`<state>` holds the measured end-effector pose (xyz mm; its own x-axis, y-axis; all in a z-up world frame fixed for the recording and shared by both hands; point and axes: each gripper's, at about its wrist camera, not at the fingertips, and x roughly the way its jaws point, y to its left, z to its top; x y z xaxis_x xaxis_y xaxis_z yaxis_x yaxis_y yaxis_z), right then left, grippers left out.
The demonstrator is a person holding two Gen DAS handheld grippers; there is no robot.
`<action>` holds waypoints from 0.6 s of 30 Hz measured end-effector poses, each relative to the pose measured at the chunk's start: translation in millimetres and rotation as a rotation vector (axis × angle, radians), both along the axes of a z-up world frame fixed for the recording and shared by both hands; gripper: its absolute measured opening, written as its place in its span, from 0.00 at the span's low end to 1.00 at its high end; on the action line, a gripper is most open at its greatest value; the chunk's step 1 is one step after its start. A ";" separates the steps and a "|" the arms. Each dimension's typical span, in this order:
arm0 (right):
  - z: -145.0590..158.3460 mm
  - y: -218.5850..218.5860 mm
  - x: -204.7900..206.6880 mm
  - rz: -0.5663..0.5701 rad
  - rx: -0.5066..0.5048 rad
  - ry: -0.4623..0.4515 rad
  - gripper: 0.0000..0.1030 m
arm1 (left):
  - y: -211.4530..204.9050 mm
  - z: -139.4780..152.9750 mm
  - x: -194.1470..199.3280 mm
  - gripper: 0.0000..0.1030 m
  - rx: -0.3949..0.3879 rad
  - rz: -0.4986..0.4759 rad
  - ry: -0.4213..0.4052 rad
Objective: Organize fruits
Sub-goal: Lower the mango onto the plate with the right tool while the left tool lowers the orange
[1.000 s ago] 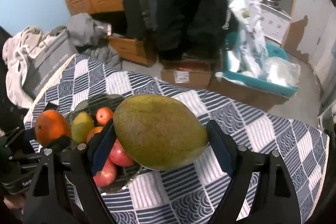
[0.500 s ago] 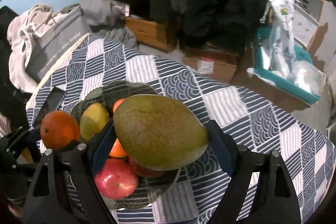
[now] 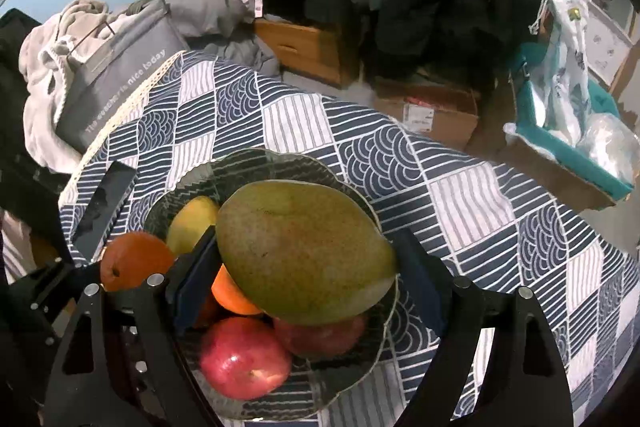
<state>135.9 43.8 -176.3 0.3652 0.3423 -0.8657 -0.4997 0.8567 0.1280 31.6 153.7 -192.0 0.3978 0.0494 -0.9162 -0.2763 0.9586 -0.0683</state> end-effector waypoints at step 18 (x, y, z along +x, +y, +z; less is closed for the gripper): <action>-17.4 -10.2 0.6 -0.032 0.028 0.061 0.82 | -11.1 26.3 -5.1 0.86 0.087 -0.032 -0.082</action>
<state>136.5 33.6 -193.7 0.3235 0.3556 -0.8769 -0.4624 0.8679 0.1813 26.5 142.5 -165.6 0.4737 0.1138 -0.8733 -0.2425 0.9701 -0.0051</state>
